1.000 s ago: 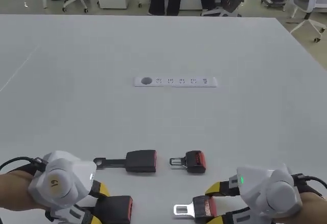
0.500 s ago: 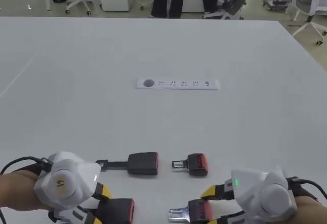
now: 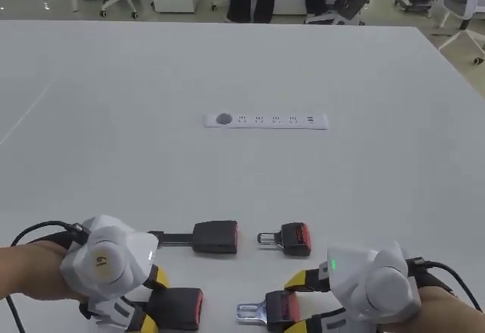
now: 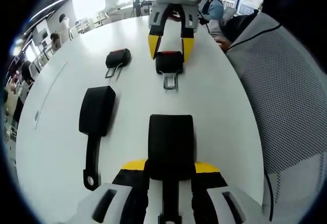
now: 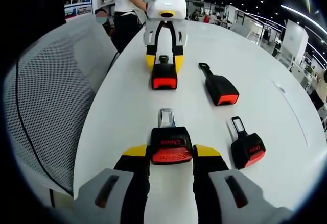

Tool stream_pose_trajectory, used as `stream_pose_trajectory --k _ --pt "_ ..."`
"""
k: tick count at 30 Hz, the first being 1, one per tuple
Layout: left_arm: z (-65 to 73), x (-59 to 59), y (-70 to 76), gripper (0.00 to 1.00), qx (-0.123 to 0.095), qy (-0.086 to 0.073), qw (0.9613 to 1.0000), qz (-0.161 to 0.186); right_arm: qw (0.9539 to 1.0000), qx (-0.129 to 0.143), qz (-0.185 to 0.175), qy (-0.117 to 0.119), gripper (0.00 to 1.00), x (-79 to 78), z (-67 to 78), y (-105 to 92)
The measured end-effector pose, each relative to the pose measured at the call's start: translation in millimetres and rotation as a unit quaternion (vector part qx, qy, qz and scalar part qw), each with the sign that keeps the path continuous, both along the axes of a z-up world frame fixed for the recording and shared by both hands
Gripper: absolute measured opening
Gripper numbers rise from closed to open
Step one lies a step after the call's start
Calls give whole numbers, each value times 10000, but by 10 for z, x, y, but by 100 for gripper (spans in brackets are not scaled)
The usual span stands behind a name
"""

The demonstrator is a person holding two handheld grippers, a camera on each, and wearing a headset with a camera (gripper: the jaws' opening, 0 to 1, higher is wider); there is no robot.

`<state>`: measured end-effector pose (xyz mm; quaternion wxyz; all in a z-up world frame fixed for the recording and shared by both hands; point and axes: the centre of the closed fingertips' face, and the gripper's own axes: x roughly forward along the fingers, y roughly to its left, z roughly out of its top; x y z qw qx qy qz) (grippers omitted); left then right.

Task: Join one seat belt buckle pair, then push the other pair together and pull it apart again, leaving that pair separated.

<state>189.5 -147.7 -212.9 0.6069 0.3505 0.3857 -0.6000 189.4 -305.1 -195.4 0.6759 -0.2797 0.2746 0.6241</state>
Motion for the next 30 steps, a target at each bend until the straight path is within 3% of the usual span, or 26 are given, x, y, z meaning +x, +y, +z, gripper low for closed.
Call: stream_pose_trajectory --k 30 --pt "6 -4 3 33 119 38 9999 81 10000 85 33 7 31 21 -46 452"
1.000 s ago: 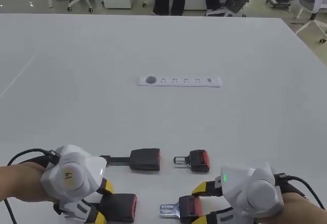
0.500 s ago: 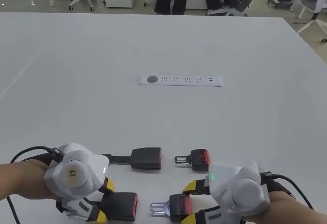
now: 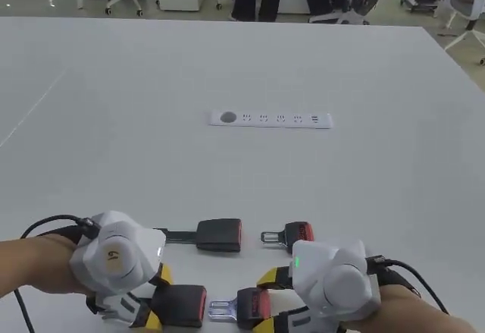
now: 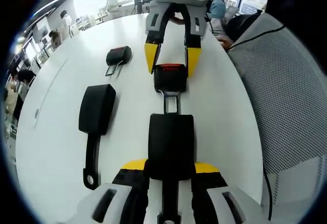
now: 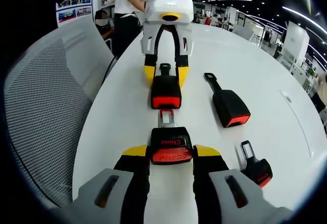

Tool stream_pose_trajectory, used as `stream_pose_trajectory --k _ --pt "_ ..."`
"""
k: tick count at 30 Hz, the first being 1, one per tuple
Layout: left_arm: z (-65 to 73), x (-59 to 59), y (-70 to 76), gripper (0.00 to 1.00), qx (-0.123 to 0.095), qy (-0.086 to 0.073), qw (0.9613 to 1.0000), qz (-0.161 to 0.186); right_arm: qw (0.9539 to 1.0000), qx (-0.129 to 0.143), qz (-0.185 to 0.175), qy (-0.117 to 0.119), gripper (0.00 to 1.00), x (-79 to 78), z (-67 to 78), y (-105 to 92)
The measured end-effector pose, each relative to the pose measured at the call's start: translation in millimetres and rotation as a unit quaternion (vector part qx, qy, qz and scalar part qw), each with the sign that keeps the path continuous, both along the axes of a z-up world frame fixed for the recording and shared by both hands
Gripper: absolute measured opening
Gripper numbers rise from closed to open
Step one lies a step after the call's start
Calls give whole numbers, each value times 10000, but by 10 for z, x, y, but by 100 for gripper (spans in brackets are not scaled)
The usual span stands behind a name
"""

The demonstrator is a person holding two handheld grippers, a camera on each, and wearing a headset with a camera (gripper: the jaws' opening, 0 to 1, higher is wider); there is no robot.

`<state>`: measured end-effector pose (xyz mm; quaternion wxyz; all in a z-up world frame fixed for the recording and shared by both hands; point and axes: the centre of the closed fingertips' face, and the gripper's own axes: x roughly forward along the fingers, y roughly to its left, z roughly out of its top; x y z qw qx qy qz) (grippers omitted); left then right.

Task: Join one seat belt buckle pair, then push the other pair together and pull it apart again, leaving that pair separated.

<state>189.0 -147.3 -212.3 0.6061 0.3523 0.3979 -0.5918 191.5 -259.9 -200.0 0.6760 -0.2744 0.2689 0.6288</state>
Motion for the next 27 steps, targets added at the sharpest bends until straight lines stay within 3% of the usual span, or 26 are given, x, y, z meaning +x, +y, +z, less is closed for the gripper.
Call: stream_pose_trajectory --k 16,27 --pt "6 -3 -12 33 3 -11 10000 25 10000 42 -14 -58 31 -26 -14 207" --pt "8 -2 -6 33 -47 -33 10000 27 9999 89 -2 -111 30 -14 -4 194"
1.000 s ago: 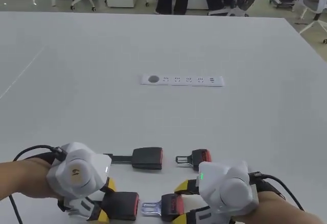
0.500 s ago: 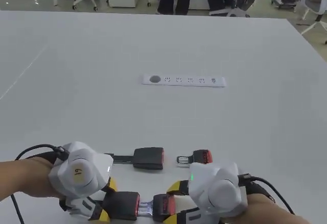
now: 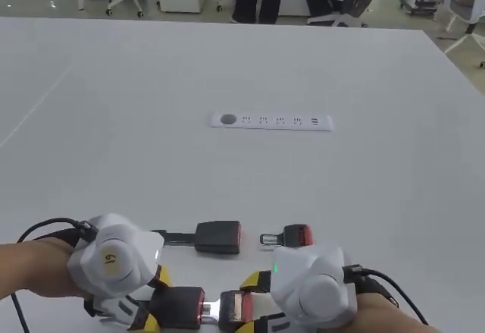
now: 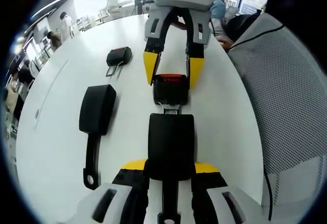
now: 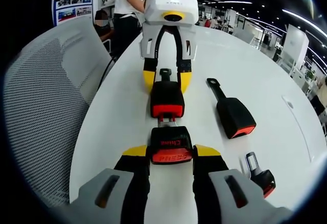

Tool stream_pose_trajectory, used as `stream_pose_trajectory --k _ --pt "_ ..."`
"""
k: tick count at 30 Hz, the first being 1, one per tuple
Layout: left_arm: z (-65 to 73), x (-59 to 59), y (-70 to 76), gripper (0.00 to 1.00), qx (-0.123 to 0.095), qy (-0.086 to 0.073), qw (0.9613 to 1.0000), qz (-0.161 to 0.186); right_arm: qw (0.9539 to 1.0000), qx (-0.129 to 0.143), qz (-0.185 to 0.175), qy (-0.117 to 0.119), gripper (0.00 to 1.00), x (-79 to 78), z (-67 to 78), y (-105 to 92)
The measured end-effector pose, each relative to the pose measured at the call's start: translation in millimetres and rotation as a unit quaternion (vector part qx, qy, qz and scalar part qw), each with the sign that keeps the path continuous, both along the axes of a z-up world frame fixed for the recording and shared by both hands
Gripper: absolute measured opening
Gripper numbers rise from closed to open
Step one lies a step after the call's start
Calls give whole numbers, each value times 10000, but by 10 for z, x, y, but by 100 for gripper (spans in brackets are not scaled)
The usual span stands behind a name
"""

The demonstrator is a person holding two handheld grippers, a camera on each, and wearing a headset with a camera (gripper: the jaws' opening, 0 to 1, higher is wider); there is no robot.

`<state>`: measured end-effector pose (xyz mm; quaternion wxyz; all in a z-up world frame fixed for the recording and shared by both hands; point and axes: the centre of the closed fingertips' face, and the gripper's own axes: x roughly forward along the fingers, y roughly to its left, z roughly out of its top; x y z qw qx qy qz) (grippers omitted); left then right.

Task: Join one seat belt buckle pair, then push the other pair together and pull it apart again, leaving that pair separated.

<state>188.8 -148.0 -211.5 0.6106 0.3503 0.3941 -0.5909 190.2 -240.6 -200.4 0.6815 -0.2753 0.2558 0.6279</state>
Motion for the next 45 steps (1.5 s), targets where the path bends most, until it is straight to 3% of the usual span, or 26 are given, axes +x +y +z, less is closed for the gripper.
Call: stream_pose_trajectory --k 14,45 --pt "0 -2 -2 32 -52 -21 10000 39 9999 135 -29 57 30 -5 -20 7" --pt "-15 7 1 31 68 -1 9999 88 9998 -109 -134 86 29 -11 -41 74"
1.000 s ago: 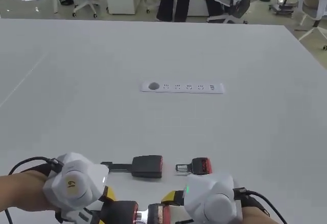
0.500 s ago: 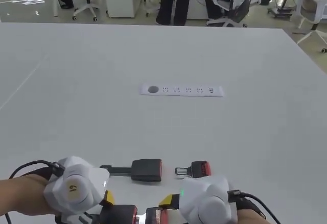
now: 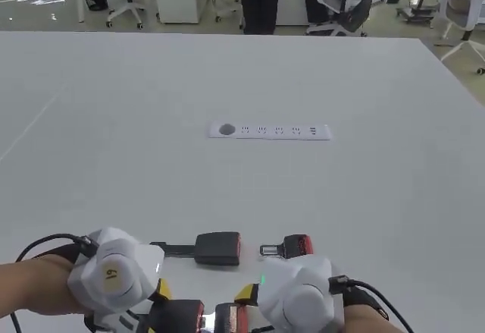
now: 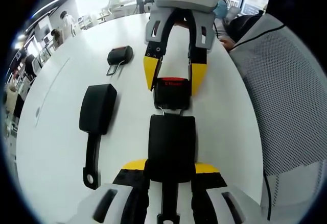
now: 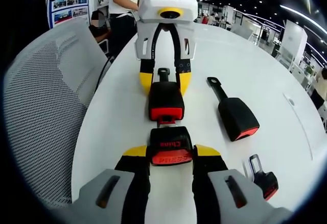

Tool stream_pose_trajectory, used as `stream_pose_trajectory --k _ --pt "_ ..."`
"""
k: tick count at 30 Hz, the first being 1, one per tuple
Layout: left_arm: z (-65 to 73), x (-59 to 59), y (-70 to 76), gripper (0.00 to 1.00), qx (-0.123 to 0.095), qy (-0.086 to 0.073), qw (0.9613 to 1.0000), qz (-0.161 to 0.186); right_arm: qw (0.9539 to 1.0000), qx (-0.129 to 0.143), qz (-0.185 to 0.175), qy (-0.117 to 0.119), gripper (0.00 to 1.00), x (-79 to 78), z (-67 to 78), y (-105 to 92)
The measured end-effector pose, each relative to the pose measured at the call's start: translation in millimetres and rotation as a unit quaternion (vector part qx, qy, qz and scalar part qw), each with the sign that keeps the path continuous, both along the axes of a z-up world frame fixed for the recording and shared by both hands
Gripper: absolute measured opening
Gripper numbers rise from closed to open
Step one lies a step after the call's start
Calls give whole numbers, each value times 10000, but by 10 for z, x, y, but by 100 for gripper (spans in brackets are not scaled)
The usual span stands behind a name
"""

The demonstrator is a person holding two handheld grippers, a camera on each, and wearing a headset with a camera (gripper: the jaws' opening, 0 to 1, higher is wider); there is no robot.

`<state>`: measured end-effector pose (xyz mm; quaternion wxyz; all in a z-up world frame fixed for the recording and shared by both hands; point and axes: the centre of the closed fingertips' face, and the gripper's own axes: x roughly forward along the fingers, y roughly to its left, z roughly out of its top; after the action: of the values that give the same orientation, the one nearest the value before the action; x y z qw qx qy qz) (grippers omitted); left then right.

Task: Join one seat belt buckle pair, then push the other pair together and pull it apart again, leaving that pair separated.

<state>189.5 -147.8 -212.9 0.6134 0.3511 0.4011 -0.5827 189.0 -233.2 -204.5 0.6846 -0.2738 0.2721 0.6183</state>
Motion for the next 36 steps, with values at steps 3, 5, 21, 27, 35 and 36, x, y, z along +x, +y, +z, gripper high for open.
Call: stream_pose_trajectory --k 3,5,21,27,35,36 --pt "2 -1 -1 31 -28 3 10000 44 10000 -22 -56 24 29 2 -2 0" --pt "10 -2 -19 31 -87 1 9999 132 9998 51 -183 90 29 0 -1 46" --pt "9 -13 -14 31 -65 -12 9999 88 9997 -77 -217 93 29 37 -55 118" --pt "-16 5 -4 32 -38 -35 10000 22 9998 -83 -195 63 29 29 -36 104" --pt "-10 6 -31 32 7 -20 9999 -103 10000 -18 -86 43 29 30 -18 121" --pt "-13 5 -32 32 62 -12 9999 -99 9999 -113 -72 45 29 21 -10 132"
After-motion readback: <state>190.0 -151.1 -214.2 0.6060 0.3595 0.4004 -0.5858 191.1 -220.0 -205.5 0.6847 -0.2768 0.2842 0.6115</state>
